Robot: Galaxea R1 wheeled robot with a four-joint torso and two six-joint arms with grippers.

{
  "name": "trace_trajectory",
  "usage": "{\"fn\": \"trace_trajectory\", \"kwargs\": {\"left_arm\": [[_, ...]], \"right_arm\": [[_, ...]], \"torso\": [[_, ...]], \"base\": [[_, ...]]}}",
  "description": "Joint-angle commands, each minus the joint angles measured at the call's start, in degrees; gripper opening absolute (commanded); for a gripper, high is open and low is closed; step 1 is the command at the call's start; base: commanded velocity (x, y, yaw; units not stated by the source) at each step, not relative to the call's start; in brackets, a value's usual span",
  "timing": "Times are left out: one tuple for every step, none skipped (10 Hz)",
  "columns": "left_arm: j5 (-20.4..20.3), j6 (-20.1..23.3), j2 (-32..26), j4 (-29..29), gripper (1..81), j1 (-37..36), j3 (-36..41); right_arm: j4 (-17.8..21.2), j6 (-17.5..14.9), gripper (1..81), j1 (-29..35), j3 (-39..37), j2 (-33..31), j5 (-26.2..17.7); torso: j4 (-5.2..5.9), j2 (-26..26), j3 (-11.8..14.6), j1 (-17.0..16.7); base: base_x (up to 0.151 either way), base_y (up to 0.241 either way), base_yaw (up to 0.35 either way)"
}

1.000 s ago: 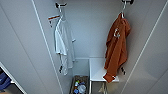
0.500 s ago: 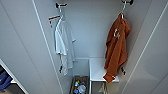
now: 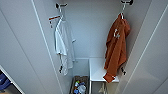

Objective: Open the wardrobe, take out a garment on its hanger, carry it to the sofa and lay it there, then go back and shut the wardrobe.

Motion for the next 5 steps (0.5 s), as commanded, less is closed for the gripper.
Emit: {"fn": "trace_trajectory", "kwargs": {"left_arm": [[5.5,0.1,2.9,1.3,81.1,-0.9,-4.4],[5.5,0.1,4.5,1.7,81.1,-0.9,-6.4],[5.5,0.1,5.6,1.7,81.1,-0.9,-8.0],[5.6,0.1,6.3,1.8,81.1,-0.9,-8.9],[5.6,0.2,6.6,1.8,81.1,-0.9,-9.1]], "right_arm": [[-3.0,-0.2,81.1,-0.7,-4.6,3.4,-2.9],[-3.3,-0.3,81.1,-1.0,-6.4,5.0,-3.0],[-3.6,-0.3,81.1,-1.2,-7.6,6.2,-2.9],[-3.6,-0.3,81.1,-1.3,-9.0,7.2,-2.9],[-3.7,-0.3,81.1,-1.3,-10.4,8.0,-2.9]], "torso": [[0.0,0.0,0.0,0.0],[0.0,0.0,1.9,0.0],[0.0,0.0,3.1,0.0],[0.0,0.0,4.0,0.0],[0.0,0.0,2.3,0.0]], "base": [[0.0,0.0,0.0],[0.0,0.0,0.0],[0.0,0.0,0.0],[0.0,0.0,0.0],[0.0,0.0,0.0]]}}
